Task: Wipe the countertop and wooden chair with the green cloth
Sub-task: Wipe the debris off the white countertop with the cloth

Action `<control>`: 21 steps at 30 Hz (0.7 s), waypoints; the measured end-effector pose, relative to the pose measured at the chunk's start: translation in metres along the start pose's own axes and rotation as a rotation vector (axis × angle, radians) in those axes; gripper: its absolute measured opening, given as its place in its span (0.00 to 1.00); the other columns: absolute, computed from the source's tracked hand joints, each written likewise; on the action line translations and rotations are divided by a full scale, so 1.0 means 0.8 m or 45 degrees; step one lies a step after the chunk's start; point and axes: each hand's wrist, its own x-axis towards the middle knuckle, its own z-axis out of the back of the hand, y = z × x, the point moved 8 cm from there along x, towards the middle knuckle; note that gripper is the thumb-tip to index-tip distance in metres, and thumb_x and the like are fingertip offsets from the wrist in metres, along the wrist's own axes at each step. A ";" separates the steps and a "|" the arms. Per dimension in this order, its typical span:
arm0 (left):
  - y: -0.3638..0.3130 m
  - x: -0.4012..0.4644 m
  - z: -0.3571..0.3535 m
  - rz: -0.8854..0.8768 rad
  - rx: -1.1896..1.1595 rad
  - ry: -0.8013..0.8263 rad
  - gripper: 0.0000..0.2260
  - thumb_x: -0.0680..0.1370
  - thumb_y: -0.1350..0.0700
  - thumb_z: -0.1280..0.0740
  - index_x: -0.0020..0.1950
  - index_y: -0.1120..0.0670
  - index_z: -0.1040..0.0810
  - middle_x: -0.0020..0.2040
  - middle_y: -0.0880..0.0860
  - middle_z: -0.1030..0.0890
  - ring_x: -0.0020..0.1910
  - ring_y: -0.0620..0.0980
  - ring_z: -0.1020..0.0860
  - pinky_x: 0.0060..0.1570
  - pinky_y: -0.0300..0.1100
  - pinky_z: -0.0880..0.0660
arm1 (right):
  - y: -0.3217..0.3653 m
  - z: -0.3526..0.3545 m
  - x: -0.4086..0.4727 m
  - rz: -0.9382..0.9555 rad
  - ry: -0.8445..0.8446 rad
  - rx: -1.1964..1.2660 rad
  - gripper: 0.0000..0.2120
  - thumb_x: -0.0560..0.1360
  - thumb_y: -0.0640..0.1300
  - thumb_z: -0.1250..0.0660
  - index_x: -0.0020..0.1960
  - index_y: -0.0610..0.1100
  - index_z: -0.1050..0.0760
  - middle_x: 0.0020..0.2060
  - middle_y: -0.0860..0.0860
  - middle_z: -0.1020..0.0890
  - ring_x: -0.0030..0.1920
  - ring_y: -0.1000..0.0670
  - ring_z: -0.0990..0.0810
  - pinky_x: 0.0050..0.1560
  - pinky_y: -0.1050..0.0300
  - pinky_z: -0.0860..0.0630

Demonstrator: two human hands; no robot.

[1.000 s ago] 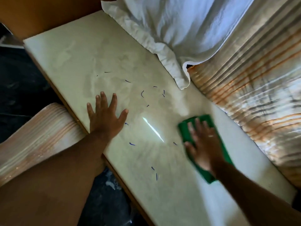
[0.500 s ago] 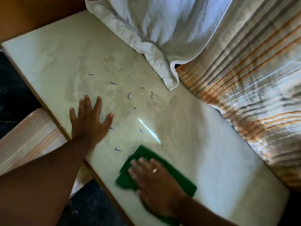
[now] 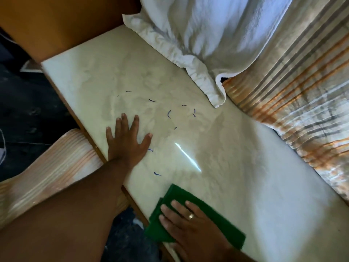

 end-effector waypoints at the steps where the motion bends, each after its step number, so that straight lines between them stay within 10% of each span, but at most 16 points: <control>1: 0.000 0.000 0.000 -0.005 -0.005 -0.002 0.35 0.78 0.32 0.51 0.82 0.46 0.50 0.83 0.58 0.51 0.81 0.57 0.51 0.77 0.62 0.55 | -0.021 0.002 -0.003 -0.009 -0.013 -0.011 0.30 0.75 0.62 0.40 0.74 0.52 0.33 0.76 0.53 0.33 0.74 0.47 0.33 0.71 0.46 0.40; 9: 0.002 0.003 -0.007 -0.002 -0.006 -0.035 0.36 0.77 0.31 0.55 0.81 0.46 0.50 0.83 0.59 0.50 0.81 0.58 0.50 0.76 0.63 0.54 | -0.271 0.091 0.083 -0.945 -0.170 -0.004 0.34 0.80 0.61 0.51 0.80 0.45 0.52 0.81 0.44 0.51 0.79 0.40 0.52 0.77 0.40 0.51; 16: 0.004 0.004 -0.010 -0.031 -0.017 -0.021 0.35 0.77 0.32 0.54 0.81 0.46 0.48 0.82 0.61 0.47 0.80 0.60 0.47 0.75 0.64 0.54 | -0.054 0.023 0.054 -0.349 -0.053 0.045 0.34 0.78 0.60 0.44 0.80 0.48 0.45 0.80 0.48 0.44 0.78 0.42 0.44 0.75 0.41 0.49; 21: 0.003 0.002 -0.009 -0.055 -0.059 -0.012 0.35 0.78 0.32 0.54 0.81 0.47 0.48 0.82 0.62 0.47 0.80 0.61 0.47 0.75 0.65 0.54 | -0.141 0.036 0.014 -0.452 0.040 -0.037 0.32 0.78 0.61 0.46 0.78 0.48 0.39 0.78 0.47 0.39 0.76 0.41 0.39 0.72 0.38 0.36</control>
